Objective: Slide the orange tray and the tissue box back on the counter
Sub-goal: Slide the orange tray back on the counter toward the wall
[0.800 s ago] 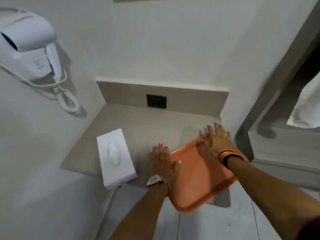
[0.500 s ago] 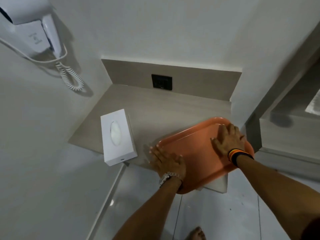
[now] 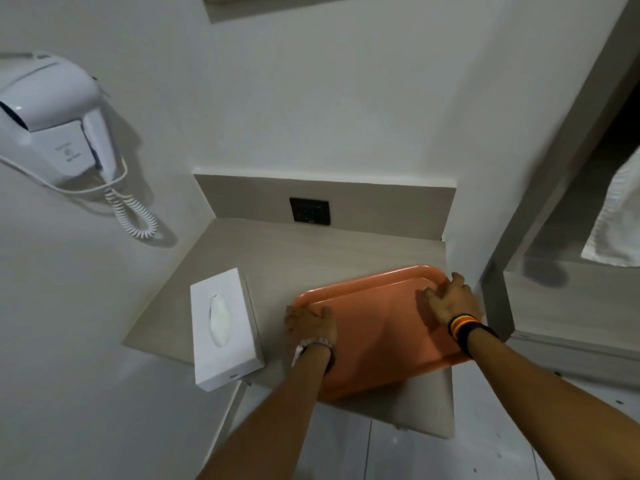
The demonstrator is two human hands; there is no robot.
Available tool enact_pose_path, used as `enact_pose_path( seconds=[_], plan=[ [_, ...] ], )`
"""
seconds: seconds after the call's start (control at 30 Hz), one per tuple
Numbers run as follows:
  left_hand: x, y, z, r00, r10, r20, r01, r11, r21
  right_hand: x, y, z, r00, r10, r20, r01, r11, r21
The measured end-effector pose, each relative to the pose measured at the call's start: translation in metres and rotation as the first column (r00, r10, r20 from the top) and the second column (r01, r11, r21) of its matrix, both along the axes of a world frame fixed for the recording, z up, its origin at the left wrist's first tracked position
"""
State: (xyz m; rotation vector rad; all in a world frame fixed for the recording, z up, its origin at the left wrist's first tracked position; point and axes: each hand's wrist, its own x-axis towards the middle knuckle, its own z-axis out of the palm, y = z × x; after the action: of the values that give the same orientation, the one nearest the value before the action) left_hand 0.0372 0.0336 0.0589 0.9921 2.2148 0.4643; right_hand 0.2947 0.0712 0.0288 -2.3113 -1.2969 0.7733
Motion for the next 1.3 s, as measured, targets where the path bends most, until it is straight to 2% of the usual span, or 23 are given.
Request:
enact_pose_path(
  seconds=[0.17,0.33,0.67,0.9,0.97,1.03,1.1,1.13,1.23,1.3],
  plan=[
    [-0.035,0.071,0.027,1.000,-0.020,-0.009,0.021,0.996,0.086,-0.021,0.028,0.006,0.977,-0.119,-0.177,0.131,0.990,0.061],
    [-0.079,0.130,0.034,0.996,-0.093,0.000,0.092,0.989,0.116,-0.051,0.057,0.010,0.933,-0.223,-0.282,0.254,0.964,0.079],
    [-0.135,0.222,-0.003,0.957,-0.225,0.184,0.198,0.968,0.156,-0.094,0.110,-0.011,0.861,-0.376,-0.344,0.418,0.906,0.057],
    [-0.144,0.244,-0.023,0.929,-0.280,0.242,0.260,0.959,0.111,-0.100,0.120,-0.022,0.847,-0.420,-0.326,0.458,0.888,0.047],
    [-0.145,0.231,-0.027,0.925,-0.326,0.193,0.304,0.943,0.139,-0.107,0.114,-0.019,0.882,-0.388,-0.267,0.417,0.907,0.060],
    [-0.141,0.211,-0.035,0.910,-0.414,-0.002,0.409,0.897,0.167,-0.119,0.100,-0.019,0.941,-0.307,-0.145,0.326,0.935,0.138],
    [-0.134,0.184,-0.044,0.828,-0.517,-0.217,0.551,0.822,0.147,-0.136,0.075,-0.026,0.987,-0.163,0.009,0.158,0.966,0.205],
    [-0.129,0.168,-0.050,0.776,-0.570,-0.271,0.614,0.780,0.117,-0.145,0.060,-0.032,0.994,-0.073,0.083,0.054,0.977,0.208],
    [-0.114,0.120,-0.067,0.667,-0.673,-0.319,0.715,0.698,0.022,-0.169,0.016,-0.051,0.962,0.131,0.241,-0.173,0.972,0.160],
    [-0.104,0.092,-0.074,0.659,-0.672,-0.338,0.714,0.700,0.002,-0.179,-0.008,-0.060,0.948,0.168,0.269,-0.211,0.968,0.137]
  ],
)
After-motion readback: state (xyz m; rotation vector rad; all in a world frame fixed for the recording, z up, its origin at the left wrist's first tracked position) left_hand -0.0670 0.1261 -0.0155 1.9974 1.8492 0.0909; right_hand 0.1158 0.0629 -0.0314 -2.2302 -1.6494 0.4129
